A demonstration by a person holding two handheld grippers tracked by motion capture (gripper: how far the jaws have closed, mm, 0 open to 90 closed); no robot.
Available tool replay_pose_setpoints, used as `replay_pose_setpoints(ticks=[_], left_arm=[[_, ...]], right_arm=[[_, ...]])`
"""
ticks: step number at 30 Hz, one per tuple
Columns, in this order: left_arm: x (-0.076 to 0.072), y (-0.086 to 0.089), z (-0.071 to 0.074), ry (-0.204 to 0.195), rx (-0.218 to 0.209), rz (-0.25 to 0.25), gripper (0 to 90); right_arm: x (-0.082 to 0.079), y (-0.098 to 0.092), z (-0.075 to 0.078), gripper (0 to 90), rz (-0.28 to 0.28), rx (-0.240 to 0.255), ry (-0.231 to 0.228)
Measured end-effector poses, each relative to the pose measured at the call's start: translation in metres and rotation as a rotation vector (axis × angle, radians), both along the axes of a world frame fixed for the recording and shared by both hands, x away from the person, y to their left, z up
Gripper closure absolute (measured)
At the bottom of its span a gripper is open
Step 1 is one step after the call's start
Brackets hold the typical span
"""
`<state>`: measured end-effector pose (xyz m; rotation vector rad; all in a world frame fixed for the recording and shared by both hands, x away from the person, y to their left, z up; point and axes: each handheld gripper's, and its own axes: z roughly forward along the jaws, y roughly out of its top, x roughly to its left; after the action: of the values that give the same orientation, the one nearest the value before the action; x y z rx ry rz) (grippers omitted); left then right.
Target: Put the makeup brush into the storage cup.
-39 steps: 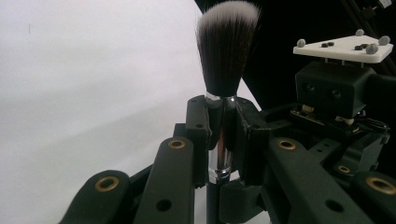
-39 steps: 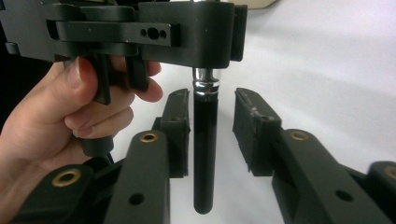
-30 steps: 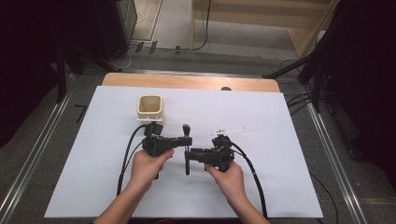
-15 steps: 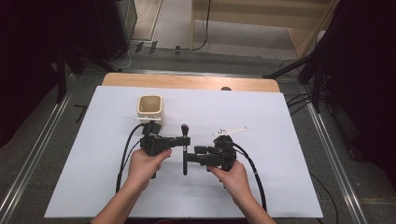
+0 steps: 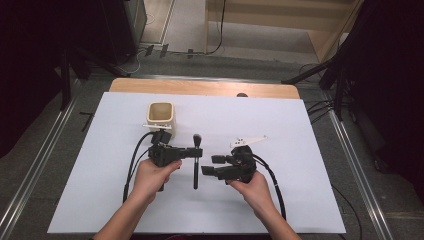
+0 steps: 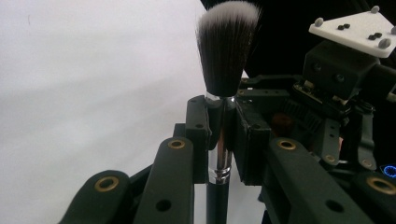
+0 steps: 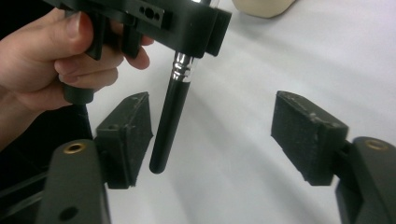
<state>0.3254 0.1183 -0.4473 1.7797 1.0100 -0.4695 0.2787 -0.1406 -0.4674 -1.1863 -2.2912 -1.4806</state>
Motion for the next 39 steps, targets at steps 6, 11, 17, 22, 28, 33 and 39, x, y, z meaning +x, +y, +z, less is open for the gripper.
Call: replay_pose_setpoints(ticks=[6,11,17,22,28,33,39], left_arm=[[0.000,0.001,0.001,-0.002,-0.006,-0.013,78.5],[0.000,0.002,0.002,0.000,-0.004,-0.020,78.5],[0.000,0.002,0.002,-0.006,0.005,-0.021,78.5],[0.001,0.004,0.003,-0.002,0.001,-0.018,78.5],[0.001,0.005,0.004,-0.004,0.003,-0.017,78.5],[0.002,0.006,0.004,-0.003,0.003,-0.013,78.5],[0.002,0.007,0.005,-0.009,0.015,-0.014,78.5]], right_arm=[[0.000,-0.006,0.001,28.5,0.021,-0.010,-0.011],[0.000,-0.013,0.001,29.0,0.043,-0.035,-0.022],[-0.002,-0.017,0.001,28.9,0.054,-0.070,-0.049],[-0.005,-0.025,0.001,28.9,0.050,-0.109,-0.075],[-0.009,-0.032,0.002,24.9,0.045,-0.147,-0.104],[-0.012,-0.039,0.004,24.4,0.043,-0.180,-0.129],[-0.016,-0.048,0.004,23.1,0.041,-0.268,-0.159]])
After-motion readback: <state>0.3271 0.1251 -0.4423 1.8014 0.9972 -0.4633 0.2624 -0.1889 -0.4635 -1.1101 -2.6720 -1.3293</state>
